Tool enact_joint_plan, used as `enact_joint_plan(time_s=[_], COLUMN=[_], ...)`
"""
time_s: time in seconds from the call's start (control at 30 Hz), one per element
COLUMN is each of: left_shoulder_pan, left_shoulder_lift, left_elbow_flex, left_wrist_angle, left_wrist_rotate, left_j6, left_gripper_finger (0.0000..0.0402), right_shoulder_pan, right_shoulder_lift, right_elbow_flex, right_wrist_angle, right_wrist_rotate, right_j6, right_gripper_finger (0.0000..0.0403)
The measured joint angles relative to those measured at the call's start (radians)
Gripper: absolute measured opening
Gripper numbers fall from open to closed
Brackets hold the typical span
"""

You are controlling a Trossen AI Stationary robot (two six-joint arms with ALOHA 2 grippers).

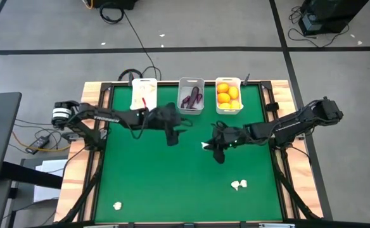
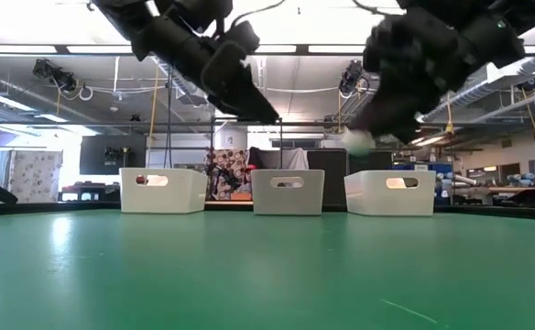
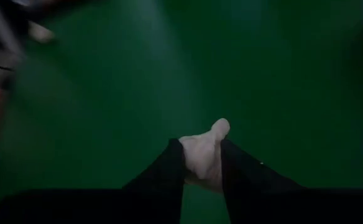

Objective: Sort produce into baskets
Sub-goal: Put the garlic into the left white bin

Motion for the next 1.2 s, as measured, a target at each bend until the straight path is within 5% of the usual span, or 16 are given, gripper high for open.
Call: enact_joint_plan(time_s=[0.37,0.7,1.2], left_shoulder_pan=[-0.146,-0.180,-0.184], left_shoulder_lift=[0.006,0.023,0.084], left_elbow_flex=[-0.064,-0.063,-0.062], left_wrist_angle=[0.251,0.391,0.442], left_wrist_rotate=[-0.002,0.018,-0.007], left_j6=[0.278,0.319,0.345], left_gripper_finger=[0.0239,0.0234,0.0163], right_shoulder_pan=[-0.034,-0.051,-0.091], right_shoulder_lift=[0.000,0.000,0.000], right_elbow_flex=[0.000,0.000,-0.002], right_wrist_angle=[0.304,0.363,0.404], right_wrist_rotate=[-0.248,-0.271,-0.295], right_j6=[-0.092,-0.139,-0.164], right_gripper_finger=[0.0094,0.0094,0.0095])
